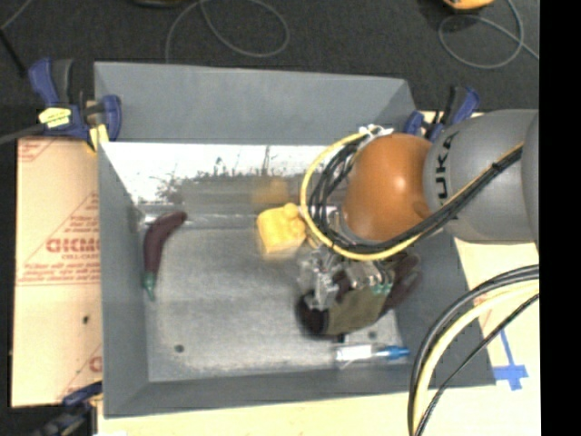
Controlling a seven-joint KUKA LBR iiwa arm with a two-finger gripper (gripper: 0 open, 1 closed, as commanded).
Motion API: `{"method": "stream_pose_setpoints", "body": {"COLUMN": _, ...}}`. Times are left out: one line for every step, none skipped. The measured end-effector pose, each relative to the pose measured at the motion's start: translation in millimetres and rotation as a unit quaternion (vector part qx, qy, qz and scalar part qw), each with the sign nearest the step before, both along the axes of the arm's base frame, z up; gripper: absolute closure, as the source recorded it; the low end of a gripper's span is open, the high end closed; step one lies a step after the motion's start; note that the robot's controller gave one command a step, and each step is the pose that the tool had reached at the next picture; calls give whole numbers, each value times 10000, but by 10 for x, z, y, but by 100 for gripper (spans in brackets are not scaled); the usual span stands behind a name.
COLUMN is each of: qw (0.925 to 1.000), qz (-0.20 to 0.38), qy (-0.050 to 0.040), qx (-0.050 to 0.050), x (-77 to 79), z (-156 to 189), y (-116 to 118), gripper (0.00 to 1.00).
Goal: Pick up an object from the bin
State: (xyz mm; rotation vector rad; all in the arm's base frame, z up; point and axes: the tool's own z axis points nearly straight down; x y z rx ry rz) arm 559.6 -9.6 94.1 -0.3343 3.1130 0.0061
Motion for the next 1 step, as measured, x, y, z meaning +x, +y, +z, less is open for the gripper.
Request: {"method": "stream_pose_setpoints", "body": {"qw": 10000, "qz": -26, "qy": 19, "qx": 1, "x": -38, "z": 124, "y": 42, "gripper": 100}}
